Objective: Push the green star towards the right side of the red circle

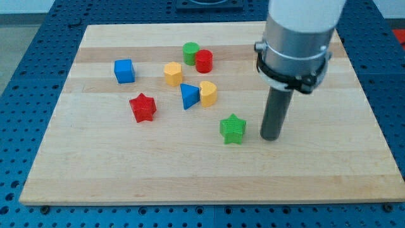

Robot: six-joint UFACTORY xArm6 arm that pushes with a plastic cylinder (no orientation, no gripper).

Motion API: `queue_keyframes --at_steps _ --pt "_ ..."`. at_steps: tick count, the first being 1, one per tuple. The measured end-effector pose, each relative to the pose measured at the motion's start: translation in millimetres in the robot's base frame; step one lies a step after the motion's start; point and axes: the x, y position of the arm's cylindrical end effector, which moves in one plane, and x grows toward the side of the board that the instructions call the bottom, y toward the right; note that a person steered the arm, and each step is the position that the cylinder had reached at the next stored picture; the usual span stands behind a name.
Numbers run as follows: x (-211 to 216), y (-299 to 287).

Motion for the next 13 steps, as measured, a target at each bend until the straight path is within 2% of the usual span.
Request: queue_keyframes --at_steps 1,2,3,6,9,12,13 --pt "28 -4" --pt "29 -27" --pt "21 -49" --pt "-10 -65" --pt "-22 -110" --pt "-24 -105" --pt "-24 -84"
